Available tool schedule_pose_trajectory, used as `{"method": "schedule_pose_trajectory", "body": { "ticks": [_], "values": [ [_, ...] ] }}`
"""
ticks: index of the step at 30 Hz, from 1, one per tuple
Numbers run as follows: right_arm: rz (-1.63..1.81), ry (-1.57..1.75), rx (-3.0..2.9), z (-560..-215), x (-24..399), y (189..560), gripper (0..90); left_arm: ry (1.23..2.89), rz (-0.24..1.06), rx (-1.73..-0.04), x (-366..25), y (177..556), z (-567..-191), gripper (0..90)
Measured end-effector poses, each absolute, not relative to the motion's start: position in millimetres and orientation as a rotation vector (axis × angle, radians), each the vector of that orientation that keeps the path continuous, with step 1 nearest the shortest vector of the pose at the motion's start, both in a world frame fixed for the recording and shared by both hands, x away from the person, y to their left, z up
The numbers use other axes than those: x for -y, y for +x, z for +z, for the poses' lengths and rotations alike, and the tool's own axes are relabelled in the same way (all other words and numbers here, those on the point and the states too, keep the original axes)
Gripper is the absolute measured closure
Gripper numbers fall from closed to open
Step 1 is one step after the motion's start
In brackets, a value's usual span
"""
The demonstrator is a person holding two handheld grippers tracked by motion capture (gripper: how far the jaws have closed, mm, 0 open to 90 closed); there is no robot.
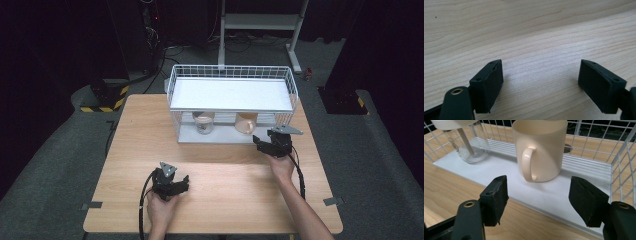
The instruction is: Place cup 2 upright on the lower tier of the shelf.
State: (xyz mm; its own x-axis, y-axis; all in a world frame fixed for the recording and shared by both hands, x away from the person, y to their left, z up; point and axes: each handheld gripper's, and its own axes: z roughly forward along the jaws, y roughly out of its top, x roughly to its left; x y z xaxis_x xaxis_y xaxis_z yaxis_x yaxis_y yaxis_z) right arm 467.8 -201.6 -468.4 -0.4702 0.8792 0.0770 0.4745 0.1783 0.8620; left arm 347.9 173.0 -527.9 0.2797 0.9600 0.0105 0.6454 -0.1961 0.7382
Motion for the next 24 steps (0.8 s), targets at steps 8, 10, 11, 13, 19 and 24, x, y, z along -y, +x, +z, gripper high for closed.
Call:
{"method": "schedule_pose_trajectory", "body": {
  "ticks": [8, 10, 11, 13, 19, 24],
  "values": [
    [1.258, 1.258, -2.026, -464, 212, 455, 31.4, 1.930, 0.646, -1.438, -173, 348, -528, 20.4],
    [1.270, 1.255, -2.026, -464, 214, 452, 31.4, 1.927, 0.647, -1.439, -173, 348, -528, 20.4],
    [1.276, 1.256, -2.031, -464, 215, 451, 31.4, 1.927, 0.647, -1.439, -173, 348, -528, 20.4],
    [1.286, 1.259, -2.049, -463, 216, 449, 31.3, 1.927, 0.646, -1.439, -173, 348, -528, 20.4],
    [1.294, 1.240, -2.074, -461, 219, 439, 30.9, 1.926, 0.647, -1.439, -173, 348, -528, 20.4],
    [1.313, 1.242, -2.053, -462, 227, 430, 31.1, 1.927, 0.646, -1.439, -173, 348, -528, 20.4]
  ]
}}
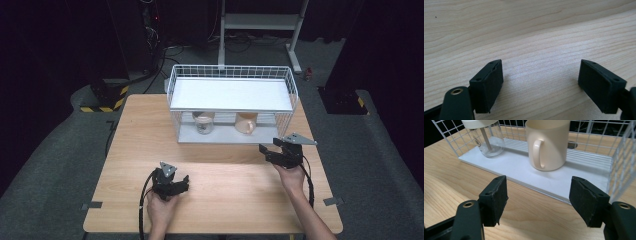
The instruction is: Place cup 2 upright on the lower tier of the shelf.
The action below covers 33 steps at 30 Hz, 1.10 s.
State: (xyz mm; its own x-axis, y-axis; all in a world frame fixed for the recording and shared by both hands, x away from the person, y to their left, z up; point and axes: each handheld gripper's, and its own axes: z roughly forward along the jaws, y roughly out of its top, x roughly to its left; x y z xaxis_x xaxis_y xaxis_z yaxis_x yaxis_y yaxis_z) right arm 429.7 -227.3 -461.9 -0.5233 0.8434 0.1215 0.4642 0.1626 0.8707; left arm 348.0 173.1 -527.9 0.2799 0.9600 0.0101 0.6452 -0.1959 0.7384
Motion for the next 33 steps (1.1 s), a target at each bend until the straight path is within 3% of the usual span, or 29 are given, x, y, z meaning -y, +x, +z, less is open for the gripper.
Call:
{"method": "schedule_pose_trajectory", "body": {
  "ticks": [33],
  "values": [
    [1.146, 1.296, -2.100, -506, 264, 385, 32.2, 1.928, 0.646, -1.437, -173, 348, -528, 20.4]
  ]
}}
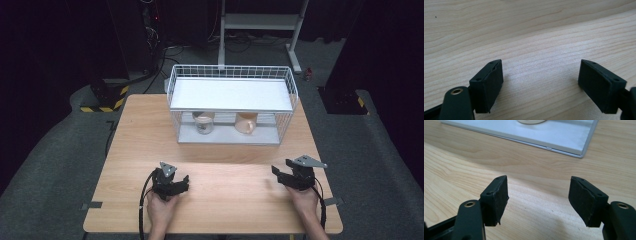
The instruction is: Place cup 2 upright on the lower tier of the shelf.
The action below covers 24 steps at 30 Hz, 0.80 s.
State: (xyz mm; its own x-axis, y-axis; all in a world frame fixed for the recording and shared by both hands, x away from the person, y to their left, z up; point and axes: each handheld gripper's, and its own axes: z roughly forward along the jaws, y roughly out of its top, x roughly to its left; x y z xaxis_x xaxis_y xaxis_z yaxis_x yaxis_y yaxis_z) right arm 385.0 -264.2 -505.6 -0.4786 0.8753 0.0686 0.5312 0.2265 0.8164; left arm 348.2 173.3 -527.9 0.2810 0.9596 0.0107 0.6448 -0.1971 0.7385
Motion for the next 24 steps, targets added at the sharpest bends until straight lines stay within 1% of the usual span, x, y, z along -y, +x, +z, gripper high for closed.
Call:
{"method": "schedule_pose_trajectory", "body": {
  "ticks": [20, 24],
  "values": [
    [0.937, 1.287, -2.181, -522, 261, 380, 31.3, 1.927, 0.646, -1.439, -173, 348, -528, 20.4],
    [0.934, 1.297, -2.208, -523, 261, 382, 29.3, 1.927, 0.647, -1.439, -173, 348, -528, 20.4]
  ]
}}
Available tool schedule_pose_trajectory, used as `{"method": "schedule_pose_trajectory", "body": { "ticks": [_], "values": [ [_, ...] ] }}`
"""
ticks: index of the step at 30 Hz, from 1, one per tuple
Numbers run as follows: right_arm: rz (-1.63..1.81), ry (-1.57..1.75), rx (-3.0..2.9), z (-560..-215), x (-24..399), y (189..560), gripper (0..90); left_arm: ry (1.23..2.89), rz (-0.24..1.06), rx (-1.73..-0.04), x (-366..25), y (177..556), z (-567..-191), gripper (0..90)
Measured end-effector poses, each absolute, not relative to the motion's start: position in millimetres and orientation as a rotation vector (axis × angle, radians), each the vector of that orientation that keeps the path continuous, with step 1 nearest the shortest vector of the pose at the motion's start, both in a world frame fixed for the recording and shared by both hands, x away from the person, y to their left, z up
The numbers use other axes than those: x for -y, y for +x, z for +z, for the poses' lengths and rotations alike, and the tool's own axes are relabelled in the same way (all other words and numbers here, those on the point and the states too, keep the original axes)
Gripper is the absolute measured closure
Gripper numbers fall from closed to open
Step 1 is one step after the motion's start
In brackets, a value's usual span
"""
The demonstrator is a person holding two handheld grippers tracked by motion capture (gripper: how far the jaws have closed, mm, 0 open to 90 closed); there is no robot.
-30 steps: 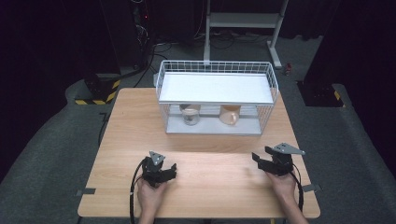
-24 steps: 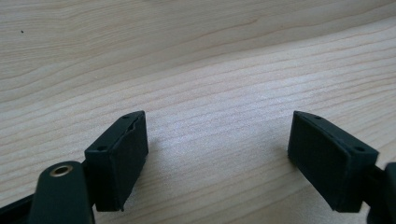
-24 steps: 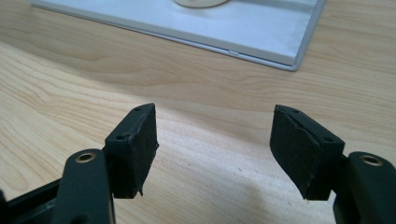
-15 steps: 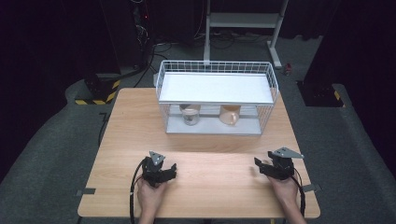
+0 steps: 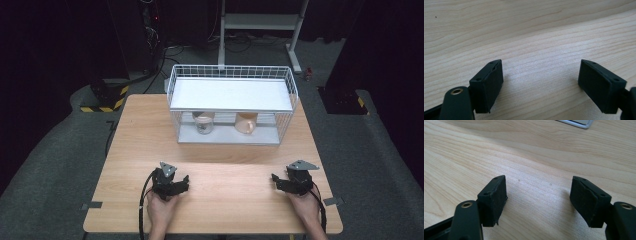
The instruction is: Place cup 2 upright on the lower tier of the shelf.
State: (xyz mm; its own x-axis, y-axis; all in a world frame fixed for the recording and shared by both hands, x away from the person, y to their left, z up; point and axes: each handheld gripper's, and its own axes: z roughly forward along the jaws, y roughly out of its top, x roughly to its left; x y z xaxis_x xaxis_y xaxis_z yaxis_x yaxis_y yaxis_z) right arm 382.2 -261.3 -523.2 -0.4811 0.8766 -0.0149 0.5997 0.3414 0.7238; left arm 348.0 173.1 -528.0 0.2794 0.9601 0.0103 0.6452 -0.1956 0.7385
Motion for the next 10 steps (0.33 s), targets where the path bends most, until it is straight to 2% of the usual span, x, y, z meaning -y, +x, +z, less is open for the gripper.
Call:
{"method": "schedule_pose_trajectory", "body": {
  "ticks": [10],
  "values": [
    [0.930, 1.297, -2.203, -523.4, 261.2, 382.7, 29.0, 1.927, 0.644, -1.438, -173.2, 348.0, -527.9, 20.6]
  ]
}}
